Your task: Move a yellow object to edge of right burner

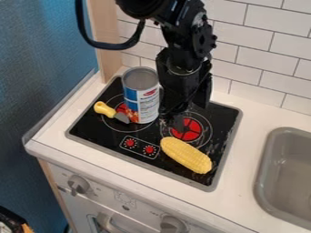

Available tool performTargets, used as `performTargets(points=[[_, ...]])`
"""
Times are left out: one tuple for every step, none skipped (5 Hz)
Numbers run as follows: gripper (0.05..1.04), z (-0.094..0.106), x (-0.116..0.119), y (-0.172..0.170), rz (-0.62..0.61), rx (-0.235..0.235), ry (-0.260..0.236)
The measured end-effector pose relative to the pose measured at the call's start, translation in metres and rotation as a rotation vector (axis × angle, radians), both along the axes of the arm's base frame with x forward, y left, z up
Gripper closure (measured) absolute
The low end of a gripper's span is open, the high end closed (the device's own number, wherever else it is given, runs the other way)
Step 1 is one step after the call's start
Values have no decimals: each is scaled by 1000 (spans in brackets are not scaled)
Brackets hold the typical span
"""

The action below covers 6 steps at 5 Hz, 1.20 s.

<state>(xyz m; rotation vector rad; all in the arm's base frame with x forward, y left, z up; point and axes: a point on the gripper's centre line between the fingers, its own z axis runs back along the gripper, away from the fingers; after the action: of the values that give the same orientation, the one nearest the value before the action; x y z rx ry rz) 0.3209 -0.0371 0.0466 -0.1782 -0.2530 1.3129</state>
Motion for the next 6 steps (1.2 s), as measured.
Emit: performTargets(points=[[85, -9, -3, 0, 1, 0, 28], [85, -18, -13, 15, 14, -7, 50], [85, -8, -22, 35, 46, -1, 24], [85, -5, -35, 64, 127, 28, 21], [85, -4, -49, 104, 232, 48, 16], [85, -2, -53, 133, 325, 65, 12]])
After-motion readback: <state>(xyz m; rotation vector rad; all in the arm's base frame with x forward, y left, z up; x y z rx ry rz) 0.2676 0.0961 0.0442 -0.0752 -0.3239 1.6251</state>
